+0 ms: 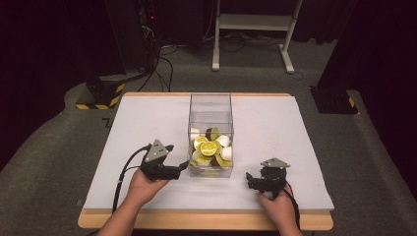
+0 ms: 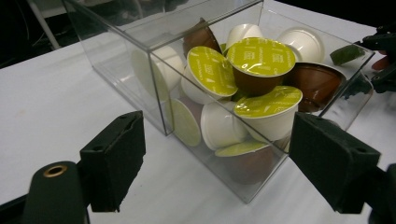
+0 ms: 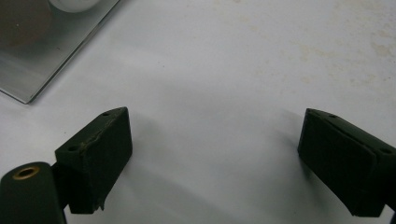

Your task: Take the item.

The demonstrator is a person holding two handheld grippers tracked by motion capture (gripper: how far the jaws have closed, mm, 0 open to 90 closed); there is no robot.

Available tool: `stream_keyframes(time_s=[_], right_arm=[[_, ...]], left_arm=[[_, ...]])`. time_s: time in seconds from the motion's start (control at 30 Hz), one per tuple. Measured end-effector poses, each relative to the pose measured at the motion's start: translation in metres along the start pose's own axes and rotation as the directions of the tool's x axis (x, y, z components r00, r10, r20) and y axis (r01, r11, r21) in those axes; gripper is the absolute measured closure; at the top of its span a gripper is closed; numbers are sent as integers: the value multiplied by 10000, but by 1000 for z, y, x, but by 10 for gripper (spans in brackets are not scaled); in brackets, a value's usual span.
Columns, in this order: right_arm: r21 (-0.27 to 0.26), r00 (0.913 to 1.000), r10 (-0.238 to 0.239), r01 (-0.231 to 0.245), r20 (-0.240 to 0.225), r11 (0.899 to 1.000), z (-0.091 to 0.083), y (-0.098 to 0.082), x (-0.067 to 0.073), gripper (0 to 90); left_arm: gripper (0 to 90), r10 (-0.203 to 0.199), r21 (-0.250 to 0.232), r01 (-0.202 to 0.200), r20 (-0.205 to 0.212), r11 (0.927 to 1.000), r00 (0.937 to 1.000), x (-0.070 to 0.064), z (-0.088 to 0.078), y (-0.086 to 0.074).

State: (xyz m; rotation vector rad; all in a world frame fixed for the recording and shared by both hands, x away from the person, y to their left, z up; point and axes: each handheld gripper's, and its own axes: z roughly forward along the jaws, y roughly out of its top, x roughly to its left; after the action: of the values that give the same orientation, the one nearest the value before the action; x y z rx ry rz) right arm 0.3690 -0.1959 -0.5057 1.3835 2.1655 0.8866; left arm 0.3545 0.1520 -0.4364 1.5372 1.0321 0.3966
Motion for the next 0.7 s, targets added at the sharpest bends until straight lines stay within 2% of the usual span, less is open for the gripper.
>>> stream_keyframes(time_s=[0.23, 0.27, 0.37, 0.7], right_arm=[[0, 10000, -2, 2, -1, 10000, 0, 0, 0, 97], [0, 10000, -1, 1, -2, 10000, 0, 0, 0, 97], [1, 10000, -1, 1, 0, 10000, 0, 0, 0, 97], [14, 10000, 2, -2, -4, 10000, 0, 0, 0, 97]], left_arm=[[193, -37, 60, 35, 288, 10000, 9996, -7, 8, 3], [194, -152, 16, 152, 316, 9999, 9994, -8, 9, 3], [195, -66, 147, 61, 375, 9999, 9993, -9, 12, 5], [196, -460, 133, 454, 572, 9989, 9973, -14, 21, 12]])
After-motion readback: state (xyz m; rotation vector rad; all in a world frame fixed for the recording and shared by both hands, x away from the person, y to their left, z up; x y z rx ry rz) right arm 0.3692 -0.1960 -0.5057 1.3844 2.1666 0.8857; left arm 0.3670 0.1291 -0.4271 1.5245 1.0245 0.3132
